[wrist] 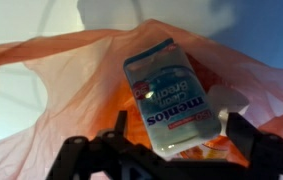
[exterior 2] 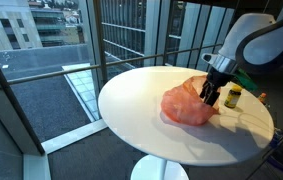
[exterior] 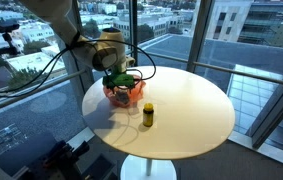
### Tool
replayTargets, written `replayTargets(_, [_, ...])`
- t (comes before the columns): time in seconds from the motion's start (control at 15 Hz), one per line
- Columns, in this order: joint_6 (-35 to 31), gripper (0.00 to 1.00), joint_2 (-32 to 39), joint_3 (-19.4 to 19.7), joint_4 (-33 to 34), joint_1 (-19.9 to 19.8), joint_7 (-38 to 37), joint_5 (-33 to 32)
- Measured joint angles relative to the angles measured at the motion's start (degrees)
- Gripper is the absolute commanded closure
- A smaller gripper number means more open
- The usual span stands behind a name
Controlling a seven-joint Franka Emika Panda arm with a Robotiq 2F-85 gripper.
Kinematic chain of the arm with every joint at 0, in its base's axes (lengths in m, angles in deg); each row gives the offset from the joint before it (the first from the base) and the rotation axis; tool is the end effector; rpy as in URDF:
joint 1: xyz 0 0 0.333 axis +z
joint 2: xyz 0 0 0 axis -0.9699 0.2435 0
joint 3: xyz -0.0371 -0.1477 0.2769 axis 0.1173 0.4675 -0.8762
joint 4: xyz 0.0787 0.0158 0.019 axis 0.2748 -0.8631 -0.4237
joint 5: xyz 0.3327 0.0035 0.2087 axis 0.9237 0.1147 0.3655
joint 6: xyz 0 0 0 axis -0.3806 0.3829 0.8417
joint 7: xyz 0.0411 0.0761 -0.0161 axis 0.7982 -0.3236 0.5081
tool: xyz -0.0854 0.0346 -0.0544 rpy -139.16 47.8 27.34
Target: Take the box out of the carrier bag
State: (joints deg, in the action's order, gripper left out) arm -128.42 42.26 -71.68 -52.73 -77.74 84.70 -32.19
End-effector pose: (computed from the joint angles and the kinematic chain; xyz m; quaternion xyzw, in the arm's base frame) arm 0.5303 0.0747 0.2535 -0.9339 -0.3458 -0.0876 0.0215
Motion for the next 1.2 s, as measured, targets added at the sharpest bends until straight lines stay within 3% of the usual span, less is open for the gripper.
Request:
replayTargets(0.13, [0.0, 0.00, 0.4, -0.6, 0.0, -0.2, 1.8, 0.8])
replayTargets(0.2, [0.0, 0.25, 0.5, -0.8, 0.0, -0.3, 2.3, 0.9])
replayTargets(0.27, [0.0, 0.27, 0.7, -0.9, 0.0, -0.3, 2.7, 0.9])
replayTargets(0.47, [0.0, 0.50, 1.0, -0.9, 0.0, -0.3, 3.4, 0.9])
replayTargets(1.2, [-1.9, 0.53, -0.5, -1.0, 0.2, -0.6, 3.5, 1.6])
